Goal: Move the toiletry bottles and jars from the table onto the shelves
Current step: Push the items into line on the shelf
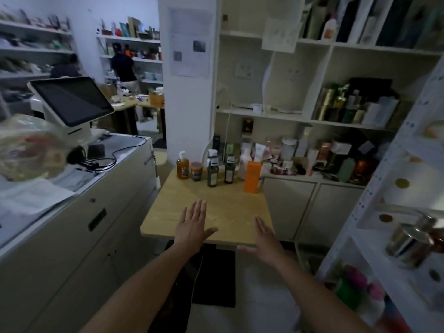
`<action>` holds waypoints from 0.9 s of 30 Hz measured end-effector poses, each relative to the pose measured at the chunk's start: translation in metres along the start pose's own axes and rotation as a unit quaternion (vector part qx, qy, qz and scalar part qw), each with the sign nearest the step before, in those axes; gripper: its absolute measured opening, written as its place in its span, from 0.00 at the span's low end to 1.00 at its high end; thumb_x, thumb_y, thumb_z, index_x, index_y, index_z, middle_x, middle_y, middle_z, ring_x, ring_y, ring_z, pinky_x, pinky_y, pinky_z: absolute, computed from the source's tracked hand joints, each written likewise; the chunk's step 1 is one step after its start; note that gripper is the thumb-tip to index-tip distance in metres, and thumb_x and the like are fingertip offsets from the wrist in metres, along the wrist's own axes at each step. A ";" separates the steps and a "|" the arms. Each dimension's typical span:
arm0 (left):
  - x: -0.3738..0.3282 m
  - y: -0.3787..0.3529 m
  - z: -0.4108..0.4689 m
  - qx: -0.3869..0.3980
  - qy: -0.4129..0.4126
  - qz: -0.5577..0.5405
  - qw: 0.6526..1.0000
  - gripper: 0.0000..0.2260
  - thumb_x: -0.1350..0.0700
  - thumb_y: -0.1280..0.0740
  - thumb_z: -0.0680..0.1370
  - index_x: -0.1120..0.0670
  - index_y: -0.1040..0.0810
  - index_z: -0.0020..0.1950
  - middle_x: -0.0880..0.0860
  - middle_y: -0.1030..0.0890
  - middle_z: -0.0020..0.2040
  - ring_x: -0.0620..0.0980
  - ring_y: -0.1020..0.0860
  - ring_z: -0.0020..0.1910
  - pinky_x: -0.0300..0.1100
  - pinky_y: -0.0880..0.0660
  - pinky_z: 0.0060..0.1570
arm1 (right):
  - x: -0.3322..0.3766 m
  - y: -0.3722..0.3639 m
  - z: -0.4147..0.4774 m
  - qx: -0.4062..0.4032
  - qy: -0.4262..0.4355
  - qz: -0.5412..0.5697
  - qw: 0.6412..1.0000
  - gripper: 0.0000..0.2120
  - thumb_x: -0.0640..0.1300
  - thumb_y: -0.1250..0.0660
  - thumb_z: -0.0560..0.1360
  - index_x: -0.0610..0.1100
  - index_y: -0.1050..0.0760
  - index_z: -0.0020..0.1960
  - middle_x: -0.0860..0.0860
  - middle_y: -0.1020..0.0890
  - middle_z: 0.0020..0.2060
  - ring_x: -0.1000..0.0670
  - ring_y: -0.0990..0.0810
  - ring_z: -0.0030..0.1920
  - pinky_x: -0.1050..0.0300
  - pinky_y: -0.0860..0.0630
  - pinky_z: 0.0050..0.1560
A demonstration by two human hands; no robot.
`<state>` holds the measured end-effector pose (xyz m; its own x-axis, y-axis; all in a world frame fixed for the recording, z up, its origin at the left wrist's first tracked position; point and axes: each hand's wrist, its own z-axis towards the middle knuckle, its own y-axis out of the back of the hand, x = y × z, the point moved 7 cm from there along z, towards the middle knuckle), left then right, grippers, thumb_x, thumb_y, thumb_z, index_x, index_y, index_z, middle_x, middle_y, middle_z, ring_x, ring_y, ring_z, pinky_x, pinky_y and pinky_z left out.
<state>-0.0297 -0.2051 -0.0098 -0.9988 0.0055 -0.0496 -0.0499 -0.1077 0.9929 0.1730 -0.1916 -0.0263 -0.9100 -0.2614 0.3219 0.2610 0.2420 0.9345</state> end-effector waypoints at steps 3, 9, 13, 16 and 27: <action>0.011 -0.020 0.021 0.023 0.033 -0.012 0.999 0.38 0.34 0.52 0.78 0.55 0.64 0.77 0.53 0.61 0.78 0.51 0.60 0.77 0.49 0.58 0.76 | -0.007 0.001 0.041 -0.005 -0.002 0.009 1.000 0.50 0.65 0.38 0.72 0.42 0.64 0.76 0.48 0.60 0.77 0.48 0.56 0.77 0.52 0.50 0.75; 0.047 -0.040 0.080 0.038 0.087 -0.018 0.995 0.40 0.33 0.52 0.77 0.55 0.64 0.77 0.53 0.61 0.78 0.52 0.60 0.77 0.49 0.57 0.75 | 0.014 -0.018 0.116 0.052 0.027 0.029 0.998 0.52 0.67 0.37 0.71 0.44 0.65 0.76 0.50 0.60 0.77 0.47 0.55 0.77 0.52 0.47 0.74; 0.068 -0.048 0.140 0.031 0.093 -0.019 0.995 0.40 0.33 0.51 0.77 0.56 0.64 0.77 0.54 0.60 0.78 0.52 0.60 0.77 0.50 0.57 0.75 | 0.023 -0.007 0.183 0.049 0.032 0.049 0.997 0.51 0.67 0.37 0.71 0.44 0.64 0.77 0.50 0.60 0.77 0.49 0.56 0.77 0.53 0.48 0.75; 0.085 -0.056 0.192 0.024 0.094 -0.030 0.995 0.40 0.34 0.48 0.77 0.56 0.64 0.77 0.54 0.60 0.78 0.53 0.60 0.77 0.50 0.58 0.75 | 0.022 -0.002 0.234 0.060 0.028 0.046 0.997 0.51 0.66 0.37 0.71 0.43 0.64 0.76 0.50 0.60 0.77 0.49 0.57 0.77 0.52 0.48 0.75; 0.109 -0.076 0.370 0.036 0.059 -0.087 0.994 0.42 0.37 0.42 0.77 0.56 0.64 0.77 0.54 0.61 0.78 0.53 0.60 0.77 0.52 0.54 0.76 | 0.005 0.017 0.385 0.033 -0.035 0.119 0.992 0.53 0.63 0.32 0.70 0.45 0.64 0.77 0.50 0.60 0.77 0.46 0.55 0.77 0.52 0.47 0.73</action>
<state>-0.1342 0.1717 -0.0510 -0.9684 -0.0995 -0.2287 -0.2254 -0.0441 0.9733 0.0486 0.1706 -0.0671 -0.8461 -0.1250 0.5182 0.4508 0.3511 0.8207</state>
